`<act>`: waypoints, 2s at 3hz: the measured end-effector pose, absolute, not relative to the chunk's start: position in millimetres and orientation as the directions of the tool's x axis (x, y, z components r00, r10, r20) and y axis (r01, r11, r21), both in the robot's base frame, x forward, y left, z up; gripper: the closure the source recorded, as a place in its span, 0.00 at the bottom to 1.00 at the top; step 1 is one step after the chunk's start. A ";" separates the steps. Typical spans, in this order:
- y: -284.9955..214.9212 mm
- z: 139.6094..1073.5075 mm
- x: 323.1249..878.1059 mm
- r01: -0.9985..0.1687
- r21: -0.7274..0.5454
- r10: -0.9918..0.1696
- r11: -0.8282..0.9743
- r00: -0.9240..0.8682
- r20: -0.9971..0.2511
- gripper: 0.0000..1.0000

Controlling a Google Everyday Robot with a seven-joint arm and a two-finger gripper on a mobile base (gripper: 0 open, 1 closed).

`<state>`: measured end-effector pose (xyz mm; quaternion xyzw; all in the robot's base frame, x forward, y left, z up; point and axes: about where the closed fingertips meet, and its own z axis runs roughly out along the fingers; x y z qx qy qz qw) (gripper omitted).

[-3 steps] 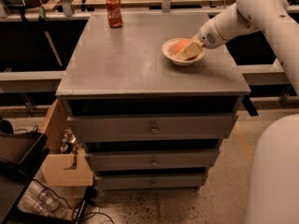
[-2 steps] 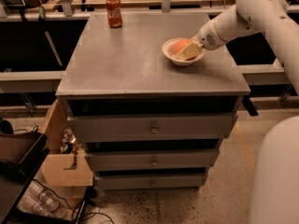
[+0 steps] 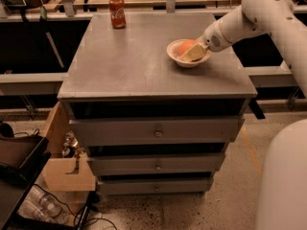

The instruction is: Pick orange from paper bowl and place on counter

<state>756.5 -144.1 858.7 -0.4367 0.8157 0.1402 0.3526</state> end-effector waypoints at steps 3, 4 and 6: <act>-113.8 915.5 766.8 -0.832 -0.206 -0.682 0.514 -0.251 -0.687 1.00; -74.7 998.7 780.3 -0.821 -0.382 -0.761 0.424 -0.095 -0.642 1.00; -23.0 1076.3 768.1 -0.811 -0.471 -0.766 0.348 0.044 -0.642 1.00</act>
Offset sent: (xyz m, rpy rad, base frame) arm 0.0299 0.0914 0.1985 -0.2447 -0.3681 0.2333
